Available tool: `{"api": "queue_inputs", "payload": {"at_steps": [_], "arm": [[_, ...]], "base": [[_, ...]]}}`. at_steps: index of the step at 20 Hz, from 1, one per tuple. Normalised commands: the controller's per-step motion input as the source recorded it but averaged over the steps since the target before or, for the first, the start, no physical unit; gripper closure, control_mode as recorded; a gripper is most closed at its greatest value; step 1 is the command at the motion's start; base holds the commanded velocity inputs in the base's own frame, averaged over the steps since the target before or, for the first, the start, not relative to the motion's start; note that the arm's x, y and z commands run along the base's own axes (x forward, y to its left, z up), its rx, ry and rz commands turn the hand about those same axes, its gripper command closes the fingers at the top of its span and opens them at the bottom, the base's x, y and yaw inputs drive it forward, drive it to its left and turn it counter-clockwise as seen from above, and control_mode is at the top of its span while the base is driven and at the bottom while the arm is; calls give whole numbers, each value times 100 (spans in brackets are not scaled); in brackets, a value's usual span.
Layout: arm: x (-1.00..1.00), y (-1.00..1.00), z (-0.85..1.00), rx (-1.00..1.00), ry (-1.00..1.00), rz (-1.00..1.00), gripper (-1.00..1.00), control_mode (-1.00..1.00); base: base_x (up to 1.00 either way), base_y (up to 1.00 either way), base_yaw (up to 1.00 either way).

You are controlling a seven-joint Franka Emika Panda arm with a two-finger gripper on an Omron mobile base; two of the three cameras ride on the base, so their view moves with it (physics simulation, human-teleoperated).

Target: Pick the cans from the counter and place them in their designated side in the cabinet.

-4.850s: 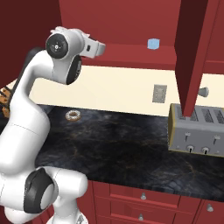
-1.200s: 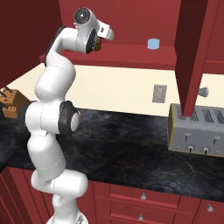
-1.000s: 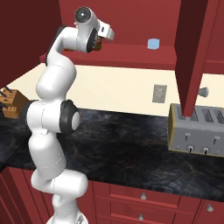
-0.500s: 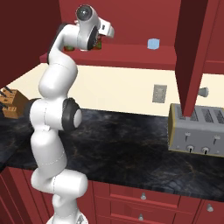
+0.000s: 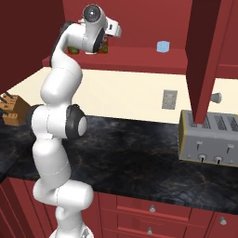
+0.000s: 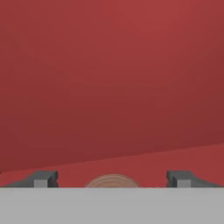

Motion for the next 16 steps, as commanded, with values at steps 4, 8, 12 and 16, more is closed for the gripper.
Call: {"api": "queue_inputs", "payload": {"at_steps": [4, 8, 12, 16], "arm": [[-28, -5, 16, 0, -15, 6, -100, -100], [-41, -7, 12, 0, -18, 7, -100, -100], [-58, -1, 13, 0, -18, 6, -100, -100], [-66, 0, 16, 0, -19, 5, -100, -100]], "base": [[0, 0, 0], [0, 0, 0], [0, 0, 0], [0, 0, 0]]}}
